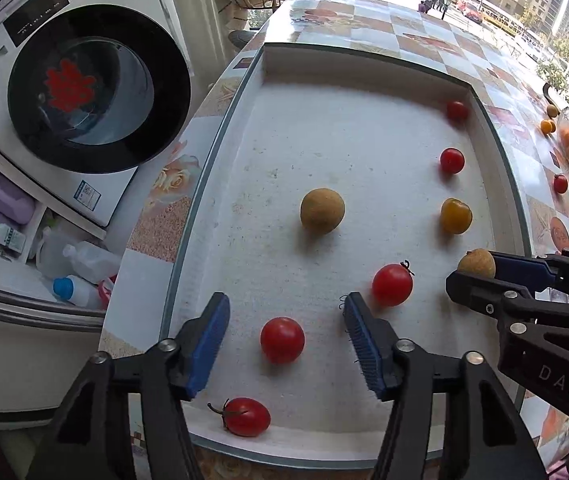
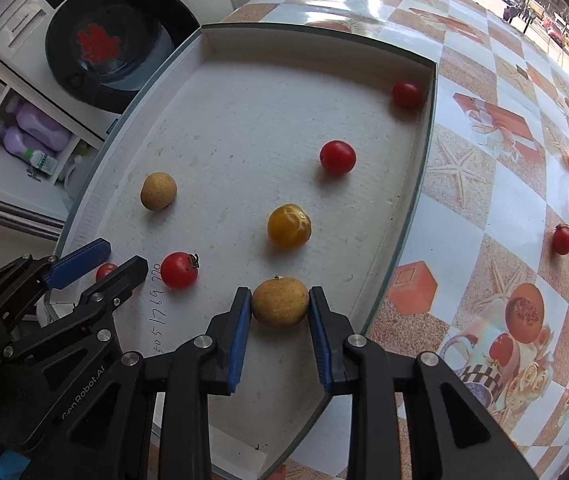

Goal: Organize fruits
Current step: 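Open right tool to drop the tan fruit into the tray, then withdraw both open tools from the tray toward the remaining tomatoes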

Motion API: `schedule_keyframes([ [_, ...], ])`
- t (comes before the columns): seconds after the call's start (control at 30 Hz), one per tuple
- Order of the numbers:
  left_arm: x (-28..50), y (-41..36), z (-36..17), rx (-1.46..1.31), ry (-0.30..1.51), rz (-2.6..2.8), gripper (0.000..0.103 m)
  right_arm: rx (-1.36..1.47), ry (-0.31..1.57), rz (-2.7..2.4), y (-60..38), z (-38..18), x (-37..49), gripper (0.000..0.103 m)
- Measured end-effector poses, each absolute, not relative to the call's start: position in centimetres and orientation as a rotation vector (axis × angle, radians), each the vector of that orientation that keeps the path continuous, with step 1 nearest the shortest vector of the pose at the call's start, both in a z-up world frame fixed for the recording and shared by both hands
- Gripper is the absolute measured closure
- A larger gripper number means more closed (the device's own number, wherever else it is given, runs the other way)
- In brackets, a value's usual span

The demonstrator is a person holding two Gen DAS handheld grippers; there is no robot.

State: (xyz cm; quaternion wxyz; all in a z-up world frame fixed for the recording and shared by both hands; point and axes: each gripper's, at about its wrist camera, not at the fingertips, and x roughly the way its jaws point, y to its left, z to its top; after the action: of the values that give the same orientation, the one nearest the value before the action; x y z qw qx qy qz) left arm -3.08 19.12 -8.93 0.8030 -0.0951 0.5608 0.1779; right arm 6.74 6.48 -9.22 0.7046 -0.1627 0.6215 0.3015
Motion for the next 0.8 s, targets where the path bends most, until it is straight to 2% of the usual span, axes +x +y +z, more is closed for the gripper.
schedule_keyframes([
  [0.17, -3.1, 19.3, -8.7, -0.191, 1.202, 0.384, 0.03, -0.311, 1.366, 0.701, 6.2, -7.8, 6.7, 0.051],
  [0.23, -3.0, 19.3, -8.6, -0.195, 1.204, 0.381, 0.03, -0.289, 1.347, 0.702, 5.7, -7.0, 6.7, 0.031],
  [0.4, -2.6, 18.6, -8.0, -0.18, 1.2, 0.369, 0.03, -0.239, 1.324, 0.67, 3.9, -5.4, 6.8, 0.022],
  [0.8, 0.1, 13.6, -6.1, -0.117, 1.181, 0.268, 0.03, -0.135, 1.376, 0.398, -7.3, -5.0, 9.0, 0.022],
])
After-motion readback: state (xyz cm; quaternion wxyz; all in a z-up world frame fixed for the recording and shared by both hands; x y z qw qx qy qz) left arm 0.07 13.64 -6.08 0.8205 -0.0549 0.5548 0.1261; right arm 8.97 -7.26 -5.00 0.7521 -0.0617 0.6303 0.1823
